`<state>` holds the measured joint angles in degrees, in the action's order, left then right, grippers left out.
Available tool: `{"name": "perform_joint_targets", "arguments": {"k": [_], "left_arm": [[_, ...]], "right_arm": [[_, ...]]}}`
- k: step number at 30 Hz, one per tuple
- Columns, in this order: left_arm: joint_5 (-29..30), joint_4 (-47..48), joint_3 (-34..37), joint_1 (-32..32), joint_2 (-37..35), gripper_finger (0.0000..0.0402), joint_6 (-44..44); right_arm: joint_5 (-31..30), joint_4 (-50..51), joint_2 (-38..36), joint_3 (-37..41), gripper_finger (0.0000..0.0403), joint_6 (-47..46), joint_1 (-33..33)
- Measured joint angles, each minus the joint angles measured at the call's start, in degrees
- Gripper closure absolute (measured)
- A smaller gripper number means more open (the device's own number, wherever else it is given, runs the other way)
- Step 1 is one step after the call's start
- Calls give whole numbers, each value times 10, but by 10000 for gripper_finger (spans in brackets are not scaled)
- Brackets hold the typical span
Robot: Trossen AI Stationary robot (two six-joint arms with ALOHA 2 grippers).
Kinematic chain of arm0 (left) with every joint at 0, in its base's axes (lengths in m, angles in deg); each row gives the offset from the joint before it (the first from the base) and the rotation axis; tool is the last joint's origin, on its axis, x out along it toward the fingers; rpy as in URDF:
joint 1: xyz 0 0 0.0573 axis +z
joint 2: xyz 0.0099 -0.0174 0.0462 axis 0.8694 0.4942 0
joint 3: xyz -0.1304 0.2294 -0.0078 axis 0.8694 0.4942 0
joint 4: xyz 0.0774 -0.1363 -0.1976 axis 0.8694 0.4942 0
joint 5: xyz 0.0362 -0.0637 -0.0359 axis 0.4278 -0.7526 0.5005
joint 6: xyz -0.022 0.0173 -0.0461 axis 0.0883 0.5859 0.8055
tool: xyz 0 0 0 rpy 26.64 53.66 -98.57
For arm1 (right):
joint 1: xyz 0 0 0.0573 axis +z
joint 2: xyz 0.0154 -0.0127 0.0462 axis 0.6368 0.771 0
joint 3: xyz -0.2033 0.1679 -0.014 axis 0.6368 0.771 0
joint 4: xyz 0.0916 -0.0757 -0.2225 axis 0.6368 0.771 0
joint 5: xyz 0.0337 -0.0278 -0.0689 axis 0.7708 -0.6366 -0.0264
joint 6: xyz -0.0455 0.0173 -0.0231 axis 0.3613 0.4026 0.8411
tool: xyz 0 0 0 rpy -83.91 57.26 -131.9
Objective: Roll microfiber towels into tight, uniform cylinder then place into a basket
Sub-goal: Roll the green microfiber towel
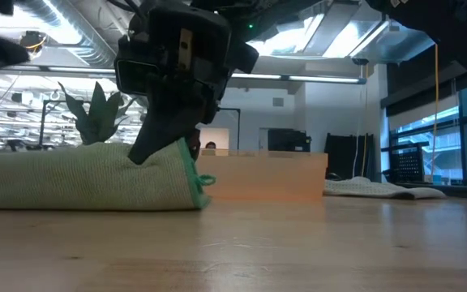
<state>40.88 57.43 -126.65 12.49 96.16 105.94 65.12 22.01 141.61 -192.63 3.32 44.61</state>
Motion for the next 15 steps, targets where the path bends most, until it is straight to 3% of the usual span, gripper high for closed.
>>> {"name": "perform_joint_targets", "arguments": {"k": [5,15], "left_arm": [[38,31,-9,3,0,321,5],[39,-6,17,27,0,321,4]], "right_arm": [[-5,0,0,0,385,0,0],[-6,0,0,0,384,0,0]]}}
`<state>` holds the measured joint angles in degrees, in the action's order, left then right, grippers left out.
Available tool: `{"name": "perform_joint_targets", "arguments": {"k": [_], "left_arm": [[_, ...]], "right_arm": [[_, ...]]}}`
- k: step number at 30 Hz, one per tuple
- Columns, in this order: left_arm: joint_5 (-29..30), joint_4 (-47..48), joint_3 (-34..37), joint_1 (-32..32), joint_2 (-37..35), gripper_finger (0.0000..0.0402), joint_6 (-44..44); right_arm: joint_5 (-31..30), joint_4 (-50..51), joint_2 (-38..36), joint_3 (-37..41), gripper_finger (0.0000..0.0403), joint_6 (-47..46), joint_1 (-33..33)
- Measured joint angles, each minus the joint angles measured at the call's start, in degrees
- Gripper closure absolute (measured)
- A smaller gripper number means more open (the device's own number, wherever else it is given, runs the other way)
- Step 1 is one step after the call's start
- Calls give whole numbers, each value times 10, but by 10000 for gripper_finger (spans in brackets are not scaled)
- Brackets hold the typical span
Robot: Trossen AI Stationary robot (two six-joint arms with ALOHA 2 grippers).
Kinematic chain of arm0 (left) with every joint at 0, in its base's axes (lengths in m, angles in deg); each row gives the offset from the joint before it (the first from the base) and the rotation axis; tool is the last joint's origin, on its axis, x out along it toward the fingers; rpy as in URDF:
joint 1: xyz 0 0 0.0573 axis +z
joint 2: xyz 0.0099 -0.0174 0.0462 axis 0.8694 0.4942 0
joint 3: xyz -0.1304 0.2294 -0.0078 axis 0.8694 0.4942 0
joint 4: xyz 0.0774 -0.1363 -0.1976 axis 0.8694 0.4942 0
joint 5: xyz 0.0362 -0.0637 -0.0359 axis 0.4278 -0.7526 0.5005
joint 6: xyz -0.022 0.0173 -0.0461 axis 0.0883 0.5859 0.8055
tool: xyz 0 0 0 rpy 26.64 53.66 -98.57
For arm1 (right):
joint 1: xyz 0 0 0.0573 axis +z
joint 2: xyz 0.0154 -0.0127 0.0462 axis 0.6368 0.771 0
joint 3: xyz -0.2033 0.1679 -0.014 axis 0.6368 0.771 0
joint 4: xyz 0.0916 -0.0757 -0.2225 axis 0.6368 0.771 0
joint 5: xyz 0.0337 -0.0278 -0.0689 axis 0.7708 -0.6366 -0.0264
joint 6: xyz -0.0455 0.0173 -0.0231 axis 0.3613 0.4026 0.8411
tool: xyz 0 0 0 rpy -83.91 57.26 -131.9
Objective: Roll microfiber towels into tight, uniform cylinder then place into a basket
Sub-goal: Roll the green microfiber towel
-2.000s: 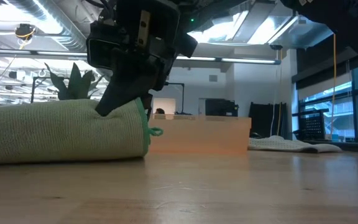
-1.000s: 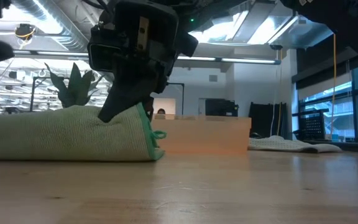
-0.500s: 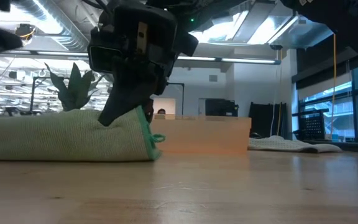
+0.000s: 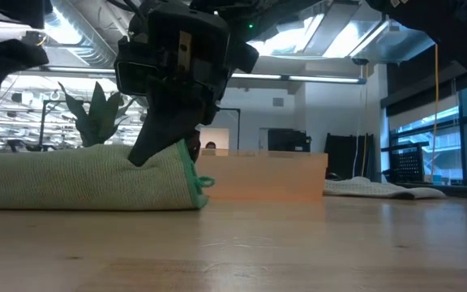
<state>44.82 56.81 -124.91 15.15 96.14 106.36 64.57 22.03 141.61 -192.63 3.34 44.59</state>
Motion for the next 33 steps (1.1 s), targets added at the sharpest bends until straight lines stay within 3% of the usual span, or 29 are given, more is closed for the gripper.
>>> {"name": "perform_joint_targets", "arguments": {"k": [6,15,33], "left_arm": [[-5,-53,19,6,0,321,-43],[-33,-57,20,6,0,321,-44],[-21,-75,34,6,0,323,-38]], "right_arm": [[-8,1,0,0,385,0,0],[-8,1,0,0,383,0,0],[-9,1,0,0,382,0,0]]}}
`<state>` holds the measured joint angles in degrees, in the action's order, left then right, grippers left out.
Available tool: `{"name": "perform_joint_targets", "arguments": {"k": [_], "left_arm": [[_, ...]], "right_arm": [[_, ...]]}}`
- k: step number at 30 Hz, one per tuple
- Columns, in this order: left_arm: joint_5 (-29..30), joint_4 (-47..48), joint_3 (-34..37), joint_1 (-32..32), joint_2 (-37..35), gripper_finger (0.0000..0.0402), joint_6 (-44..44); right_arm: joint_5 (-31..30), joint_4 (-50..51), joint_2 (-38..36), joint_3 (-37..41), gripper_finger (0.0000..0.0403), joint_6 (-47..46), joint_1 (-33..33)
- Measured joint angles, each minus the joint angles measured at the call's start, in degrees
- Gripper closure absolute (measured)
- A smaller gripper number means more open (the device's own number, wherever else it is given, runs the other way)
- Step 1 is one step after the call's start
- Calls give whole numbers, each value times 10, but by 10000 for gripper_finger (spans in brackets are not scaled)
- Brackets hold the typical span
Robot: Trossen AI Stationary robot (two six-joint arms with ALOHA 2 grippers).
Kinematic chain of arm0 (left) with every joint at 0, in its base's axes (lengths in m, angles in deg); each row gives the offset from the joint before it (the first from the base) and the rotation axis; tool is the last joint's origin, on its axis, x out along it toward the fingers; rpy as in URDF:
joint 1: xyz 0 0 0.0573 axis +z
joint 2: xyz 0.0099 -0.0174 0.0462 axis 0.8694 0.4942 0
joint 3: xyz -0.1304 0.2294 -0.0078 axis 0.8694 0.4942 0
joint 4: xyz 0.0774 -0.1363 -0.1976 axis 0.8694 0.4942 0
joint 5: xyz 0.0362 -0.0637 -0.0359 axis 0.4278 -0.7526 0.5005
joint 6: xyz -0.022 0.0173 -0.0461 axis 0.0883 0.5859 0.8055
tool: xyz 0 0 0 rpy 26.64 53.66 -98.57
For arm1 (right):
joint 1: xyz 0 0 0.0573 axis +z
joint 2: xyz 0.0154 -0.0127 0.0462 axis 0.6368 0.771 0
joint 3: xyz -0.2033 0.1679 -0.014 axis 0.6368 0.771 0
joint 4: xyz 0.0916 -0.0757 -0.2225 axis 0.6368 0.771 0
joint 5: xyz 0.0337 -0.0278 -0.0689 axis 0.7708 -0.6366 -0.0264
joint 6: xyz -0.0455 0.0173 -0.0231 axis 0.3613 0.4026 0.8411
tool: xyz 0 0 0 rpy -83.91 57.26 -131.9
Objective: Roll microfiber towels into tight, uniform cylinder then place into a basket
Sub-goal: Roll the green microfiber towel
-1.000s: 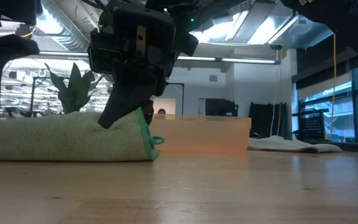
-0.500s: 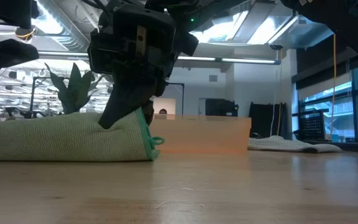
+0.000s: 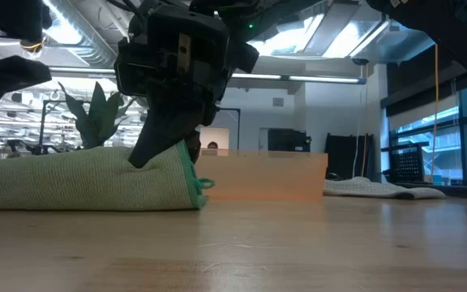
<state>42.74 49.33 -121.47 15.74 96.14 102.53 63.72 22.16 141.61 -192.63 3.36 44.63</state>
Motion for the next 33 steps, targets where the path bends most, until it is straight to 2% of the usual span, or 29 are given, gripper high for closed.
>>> {"name": "perform_joint_targets", "arguments": {"k": [2,7,15,19,24,29,33], "left_arm": [[0,1,4,0,0,334,9],[-11,3,4,1,0,393,10],[-55,5,-28,-4,0,401,10],[-73,5,-56,-9,0,401,12],[-107,-3,-72,-15,1,401,54],[-113,-12,-78,-19,1,401,68],[-103,-4,-78,-17,1,401,87]], "right_arm": [[0,0,0,0,382,0,0],[-1,0,0,0,382,0,1],[-5,-1,0,0,382,0,14],[-36,13,0,0,382,1,34],[-45,19,-1,0,382,0,63],[-51,22,-3,-2,382,-2,89],[-115,59,-4,-28,382,-17,97]]}}
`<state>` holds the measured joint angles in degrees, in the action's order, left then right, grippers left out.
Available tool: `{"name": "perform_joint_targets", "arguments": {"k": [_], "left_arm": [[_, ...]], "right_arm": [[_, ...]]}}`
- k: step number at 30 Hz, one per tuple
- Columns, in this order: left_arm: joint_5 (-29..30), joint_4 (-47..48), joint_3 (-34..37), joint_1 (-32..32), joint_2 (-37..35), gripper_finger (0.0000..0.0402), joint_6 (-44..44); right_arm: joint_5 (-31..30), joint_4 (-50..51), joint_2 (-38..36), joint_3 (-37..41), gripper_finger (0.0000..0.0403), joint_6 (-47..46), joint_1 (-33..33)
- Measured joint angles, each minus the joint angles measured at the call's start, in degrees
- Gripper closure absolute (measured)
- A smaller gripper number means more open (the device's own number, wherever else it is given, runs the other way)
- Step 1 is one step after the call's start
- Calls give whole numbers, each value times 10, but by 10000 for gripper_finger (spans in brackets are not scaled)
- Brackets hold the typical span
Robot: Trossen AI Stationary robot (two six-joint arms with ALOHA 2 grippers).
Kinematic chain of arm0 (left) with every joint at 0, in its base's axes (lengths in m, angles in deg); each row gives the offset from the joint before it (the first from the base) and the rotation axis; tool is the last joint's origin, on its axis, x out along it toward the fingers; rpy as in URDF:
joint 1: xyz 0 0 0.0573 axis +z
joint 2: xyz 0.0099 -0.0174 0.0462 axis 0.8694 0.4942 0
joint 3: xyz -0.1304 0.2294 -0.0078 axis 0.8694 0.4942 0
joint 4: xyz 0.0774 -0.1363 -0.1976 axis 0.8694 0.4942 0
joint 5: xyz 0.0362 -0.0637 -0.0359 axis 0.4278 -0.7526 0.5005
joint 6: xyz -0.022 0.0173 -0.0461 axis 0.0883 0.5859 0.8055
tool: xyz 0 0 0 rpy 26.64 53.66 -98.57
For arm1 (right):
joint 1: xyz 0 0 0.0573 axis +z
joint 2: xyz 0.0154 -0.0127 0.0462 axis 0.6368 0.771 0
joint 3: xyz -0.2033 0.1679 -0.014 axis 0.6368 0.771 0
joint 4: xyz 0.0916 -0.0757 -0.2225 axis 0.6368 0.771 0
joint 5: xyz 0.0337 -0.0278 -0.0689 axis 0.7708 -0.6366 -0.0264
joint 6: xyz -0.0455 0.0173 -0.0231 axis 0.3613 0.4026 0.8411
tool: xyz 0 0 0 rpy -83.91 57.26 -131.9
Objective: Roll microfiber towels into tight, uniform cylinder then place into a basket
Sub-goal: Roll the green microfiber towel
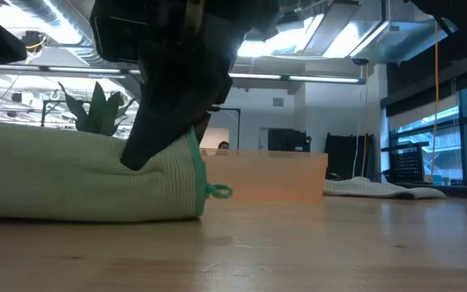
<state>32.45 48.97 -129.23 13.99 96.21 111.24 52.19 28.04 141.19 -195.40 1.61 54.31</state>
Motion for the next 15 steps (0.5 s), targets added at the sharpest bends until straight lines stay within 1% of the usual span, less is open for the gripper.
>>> {"name": "perform_joint_targets", "arguments": {"k": [5,9,15], "left_arm": [[31,31,0,-1,0,401,31],[68,69,0,-1,0,401,64],[102,87,1,-2,0,401,77]], "right_arm": [[-110,67,0,-63,382,15,13],[-191,93,0,-86,382,14,20],[-245,93,0,-86,382,5,20]]}}
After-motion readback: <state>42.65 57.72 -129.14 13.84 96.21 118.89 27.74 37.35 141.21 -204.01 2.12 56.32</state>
